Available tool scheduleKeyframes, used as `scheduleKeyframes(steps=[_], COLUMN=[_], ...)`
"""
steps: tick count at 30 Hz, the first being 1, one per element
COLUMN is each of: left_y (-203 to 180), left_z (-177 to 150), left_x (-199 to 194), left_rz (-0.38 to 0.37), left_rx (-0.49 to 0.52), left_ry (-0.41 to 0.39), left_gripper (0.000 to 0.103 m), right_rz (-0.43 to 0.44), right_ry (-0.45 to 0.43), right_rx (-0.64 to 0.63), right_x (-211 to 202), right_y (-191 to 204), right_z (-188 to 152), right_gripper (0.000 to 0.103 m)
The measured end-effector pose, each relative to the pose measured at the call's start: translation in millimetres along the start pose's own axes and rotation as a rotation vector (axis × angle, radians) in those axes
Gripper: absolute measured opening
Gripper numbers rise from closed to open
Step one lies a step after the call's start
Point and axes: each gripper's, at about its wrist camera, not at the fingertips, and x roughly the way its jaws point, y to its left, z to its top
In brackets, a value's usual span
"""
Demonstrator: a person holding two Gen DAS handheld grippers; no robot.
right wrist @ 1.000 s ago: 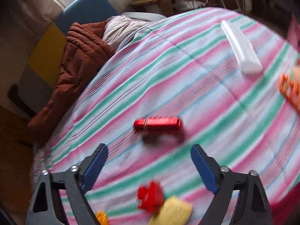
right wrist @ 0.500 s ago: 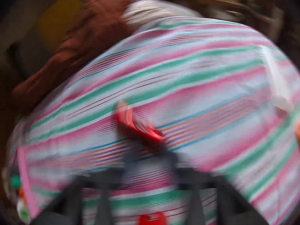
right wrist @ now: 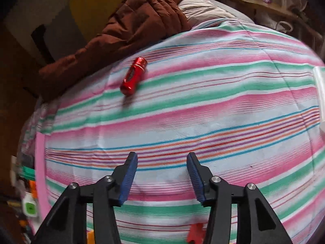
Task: Organize rigid objects
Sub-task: 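Grasp the red metallic cylinder with the right gripper while the left gripper holds the yellow piece, then carry the yellow slide piece over the tray with the left gripper while the right gripper holds the red cylinder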
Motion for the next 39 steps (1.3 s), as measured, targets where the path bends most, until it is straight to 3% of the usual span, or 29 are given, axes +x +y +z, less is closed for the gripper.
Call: scheduleKeyframes(steps=[5,12,13,14,15,20,25,27,31,35,39], left_y=[2.4,3.8,4.6,5.1,5.7,4.2,4.2,3.8,8.6,10.5,15.4], left_z=[-0.5,-1.2,-1.3,-1.4,-1.6,-2.5,-3.4,-4.1,-3.1,-1.8,7.5], left_x=[-0.6,-0.4,-0.1,-0.2,-0.3,-0.3,-0.7,-1.4,-3.5,-13.0,-34.6], left_rz=[-0.014,-0.027,-0.029,-0.031,-0.035,-0.025,-0.026,-0.029,-0.046,-0.011,0.007], left_rx=[-0.012,-0.025,-0.026,-0.028,-0.031,-0.025,-0.027,-0.032,-0.064,-0.064,-0.096], left_ry=[-0.005,-0.011,-0.012,-0.013,-0.013,-0.018,-0.019,-0.02,-0.012,0.006,-0.022], left_gripper=[0.026,0.026,0.026,0.026,0.026,0.026,0.026,0.026,0.026,0.026,0.026], right_rz=[0.07,-0.07,-0.099,-0.144,-0.2,-0.162,-0.031,-0.023,-0.014,-0.005,-0.02], right_ry=[0.028,0.033,0.051,0.049,0.032,0.094,0.203,0.221,0.188,0.113,0.085], right_rx=[0.005,-0.049,-0.069,-0.103,-0.152,-0.34,-0.377,-0.396,-0.386,-0.427,-0.451], right_x=[11.7,71.7,81.8,86.9,87.9,76.2,41.7,29.8,9.7,2.9,2.3], right_y=[22.5,59.2,62.3,66.4,72.1,88.7,85.9,85.0,77.0,74.1,76.0], right_z=[36.7,110.3,114.8,116.1,115.7,83.7,14.4,-8.4,-42.5,-62.2,-64.8], right_gripper=[0.06,0.058,0.052,0.036,0.027,0.024,0.025,0.025,0.025,0.025,0.025])
